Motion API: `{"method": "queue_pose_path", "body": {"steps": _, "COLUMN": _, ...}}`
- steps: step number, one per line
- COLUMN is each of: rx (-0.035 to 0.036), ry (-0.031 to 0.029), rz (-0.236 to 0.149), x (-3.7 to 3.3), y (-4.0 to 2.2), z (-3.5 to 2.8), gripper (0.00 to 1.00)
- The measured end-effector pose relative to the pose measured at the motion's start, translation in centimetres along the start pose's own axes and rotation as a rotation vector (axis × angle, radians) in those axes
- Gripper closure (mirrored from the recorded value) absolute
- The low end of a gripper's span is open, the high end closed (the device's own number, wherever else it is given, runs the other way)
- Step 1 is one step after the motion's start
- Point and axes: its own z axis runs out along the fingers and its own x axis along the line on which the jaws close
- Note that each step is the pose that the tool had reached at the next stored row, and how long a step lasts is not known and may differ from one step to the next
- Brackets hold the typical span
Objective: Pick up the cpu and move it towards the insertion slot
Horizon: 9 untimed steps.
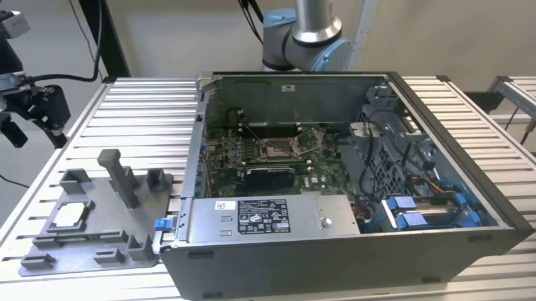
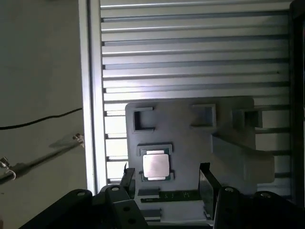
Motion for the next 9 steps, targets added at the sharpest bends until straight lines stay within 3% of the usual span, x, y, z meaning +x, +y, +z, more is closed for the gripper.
{"method": "queue_pose_path", "body": {"steps": 5, "rx": 0.0004, "ry": -0.0021, "rz": 0.000, "x": 0.06, "y": 0.01, "z": 0.25, "gripper": 0.00}}
{"method": "queue_pose_path", "body": {"steps": 9, "rx": 0.0008, "ry": -0.0083, "rz": -0.001, "x": 0.30, "y": 0.02, "z": 0.69, "gripper": 0.00}}
